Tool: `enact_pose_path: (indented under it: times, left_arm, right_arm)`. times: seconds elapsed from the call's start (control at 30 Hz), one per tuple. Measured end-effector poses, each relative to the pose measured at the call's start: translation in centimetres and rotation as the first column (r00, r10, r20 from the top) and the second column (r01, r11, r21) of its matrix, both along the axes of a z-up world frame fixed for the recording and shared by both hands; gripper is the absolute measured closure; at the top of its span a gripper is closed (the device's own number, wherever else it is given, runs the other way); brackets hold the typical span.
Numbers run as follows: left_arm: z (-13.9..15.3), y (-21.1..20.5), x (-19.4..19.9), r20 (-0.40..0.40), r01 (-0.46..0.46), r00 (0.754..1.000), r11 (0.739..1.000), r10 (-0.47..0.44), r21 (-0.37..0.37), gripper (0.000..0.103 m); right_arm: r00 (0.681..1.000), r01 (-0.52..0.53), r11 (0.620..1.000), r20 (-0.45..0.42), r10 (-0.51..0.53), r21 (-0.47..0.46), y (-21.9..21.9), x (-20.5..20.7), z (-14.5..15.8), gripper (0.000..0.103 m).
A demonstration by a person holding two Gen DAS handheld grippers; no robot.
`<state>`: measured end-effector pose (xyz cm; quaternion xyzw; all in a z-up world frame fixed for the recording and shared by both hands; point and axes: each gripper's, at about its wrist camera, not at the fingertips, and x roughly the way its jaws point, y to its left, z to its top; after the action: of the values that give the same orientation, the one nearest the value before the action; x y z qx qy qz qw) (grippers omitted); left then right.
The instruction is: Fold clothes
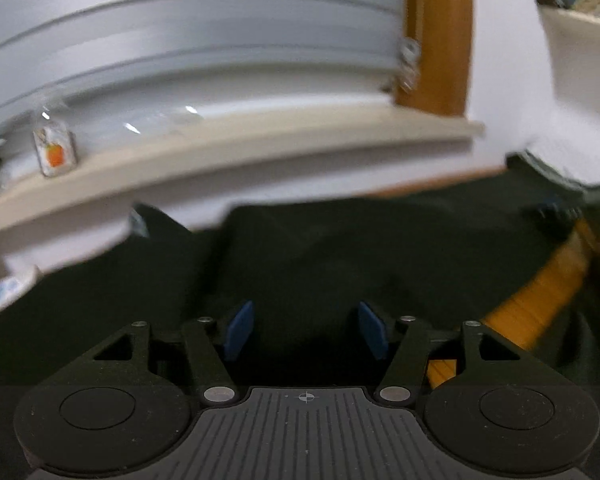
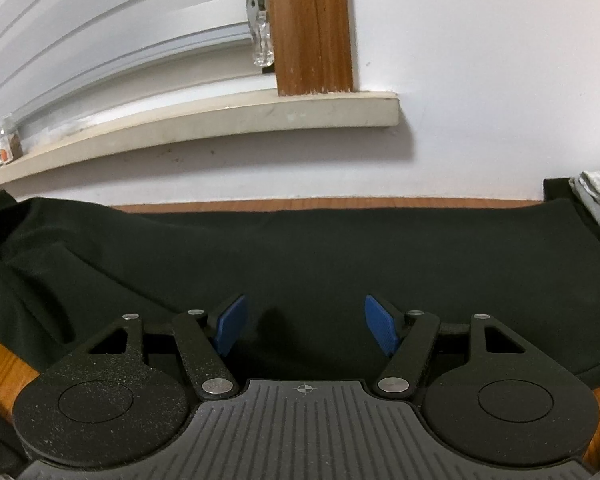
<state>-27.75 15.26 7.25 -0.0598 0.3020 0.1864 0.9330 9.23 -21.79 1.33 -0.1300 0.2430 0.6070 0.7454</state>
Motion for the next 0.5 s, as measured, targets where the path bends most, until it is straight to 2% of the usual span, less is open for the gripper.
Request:
enact_pose_path:
  times: [0.2,0.27,0.3,0.33,0.4,0.5]
  left_arm:
    - [-2.1,-1.8,-0.2,-0.059,-0.023,0.998,0.999,0.024,0.022,0.042]
    - [-2.5,-2.0,-0.3,-0.062,-0.026,0.998,0.999,0.027,0.026,0.058]
    - [-2.6,-2.1,-0.3,-0.064,-0.023,0.998,0.999,0.025,0.027,0.082]
    - [-2.5,-2.3,-0.5,-0.056,-0.008,0.998,1.000,0.009,0.019,0.097]
    - [-1.8,-2.2,-1.4,-0.019,-0.014,1.000,0.999,0.015,0.041,0.098]
    - [1.2,-2.1,-5.0,0.099,-0.014,0.995,0.999,0.011,0.031,0.098]
  right_arm:
    - [1.000,0.001,1.000,0.005,-0.001,-0.003,0.0,0.0,0.1,0.037]
    - [1.000,0.002,1.000,0.006,-0.002,-0.002,0.1,0.0,0.1,0.037]
    - [1.000,0.003,1.000,0.007,-0.003,-0.002,0.1,0.0,0.1,0.037]
    - [1.000,0.003,1.000,0.007,-0.003,-0.003,0.1,0.0,0.1,0.037]
    - [1.000,0.005,1.000,0.007,-0.005,-0.003,0.0,0.0,0.2,0.037]
    - [1.000,0.007,1.000,0.007,-0.007,0.002,-0.1,0.1,0.2,0.038]
